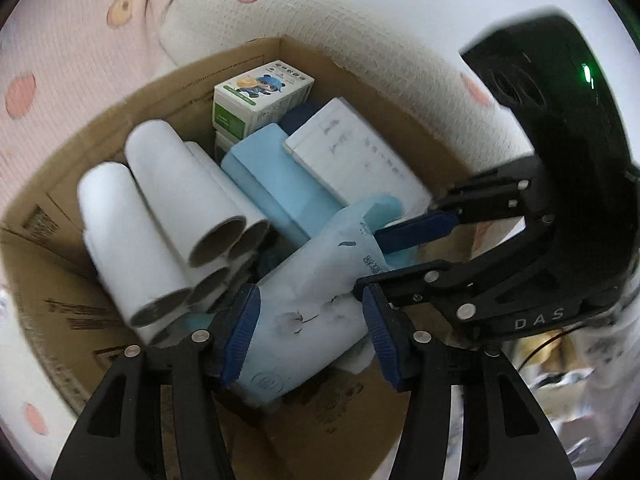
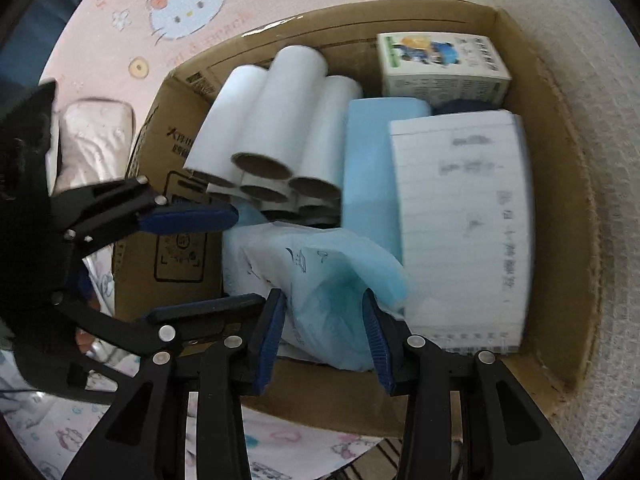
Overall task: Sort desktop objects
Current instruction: 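Lower the wipes pack into the box beside the white rolls with both grippers, then open both grippers and push the wipes pack down into the box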
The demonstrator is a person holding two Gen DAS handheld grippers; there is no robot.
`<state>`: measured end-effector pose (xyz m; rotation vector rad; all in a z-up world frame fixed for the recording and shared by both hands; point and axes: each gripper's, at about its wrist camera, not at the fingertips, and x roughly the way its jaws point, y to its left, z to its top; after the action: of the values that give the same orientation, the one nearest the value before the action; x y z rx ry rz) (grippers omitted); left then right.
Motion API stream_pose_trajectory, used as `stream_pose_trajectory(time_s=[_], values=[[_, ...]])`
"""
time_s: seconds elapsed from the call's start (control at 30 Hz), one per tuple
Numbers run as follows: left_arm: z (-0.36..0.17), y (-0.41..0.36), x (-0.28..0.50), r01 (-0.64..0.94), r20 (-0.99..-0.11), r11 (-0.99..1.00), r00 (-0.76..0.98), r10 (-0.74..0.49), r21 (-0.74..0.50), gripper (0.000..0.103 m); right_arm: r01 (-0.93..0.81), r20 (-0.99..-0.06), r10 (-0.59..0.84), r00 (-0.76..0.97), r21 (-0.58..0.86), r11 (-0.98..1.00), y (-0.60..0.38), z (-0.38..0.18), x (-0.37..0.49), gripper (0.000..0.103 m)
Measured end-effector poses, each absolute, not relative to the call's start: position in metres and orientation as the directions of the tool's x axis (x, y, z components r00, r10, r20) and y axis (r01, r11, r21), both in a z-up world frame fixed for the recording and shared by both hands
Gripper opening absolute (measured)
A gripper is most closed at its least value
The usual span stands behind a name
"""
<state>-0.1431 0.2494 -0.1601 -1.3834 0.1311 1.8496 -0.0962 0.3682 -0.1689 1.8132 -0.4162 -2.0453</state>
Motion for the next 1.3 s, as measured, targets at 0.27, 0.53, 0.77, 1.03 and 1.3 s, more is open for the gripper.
stream_pose_trajectory(time_s=[0.27,0.53,0.77,1.03,1.3], values=[[-0.170,0.252,-0.154,-0.615,-0.816,-0.657,-0.036,0.576,-0.436,0.058,0.018,-0.850,-0.510,-0.135,0.512,-0.859,0.392,-0.164,-0.090,0.038],[-0.178,0.256,-0.162,-0.550,-0.837,-0.703,-0.013,0.547,-0.451,0.054,-0.020,-0.858,-0.477,-0.190,0.489,-0.872,0.398,-0.147,-0.080,0.037],[-0.178,0.234,-0.163,-0.402,-0.827,-0.762,-0.021,0.561,-0.507,0.046,-0.024,-0.907,-0.404,-0.120,0.409,-0.912,0.378,-0.168,-0.088,0.026],[-0.184,0.206,-0.167,-0.327,-0.827,-0.781,0.003,0.563,-0.533,0.036,0.088,-0.950,-0.301,-0.079,0.294,-0.952,0.326,-0.173,-0.117,0.026],[-0.173,0.204,-0.173,-0.372,-0.821,-0.761,0.008,0.571,-0.532,0.040,0.034,-0.930,-0.353,-0.105,0.351,-0.936,0.336,-0.161,-0.121,0.026]])
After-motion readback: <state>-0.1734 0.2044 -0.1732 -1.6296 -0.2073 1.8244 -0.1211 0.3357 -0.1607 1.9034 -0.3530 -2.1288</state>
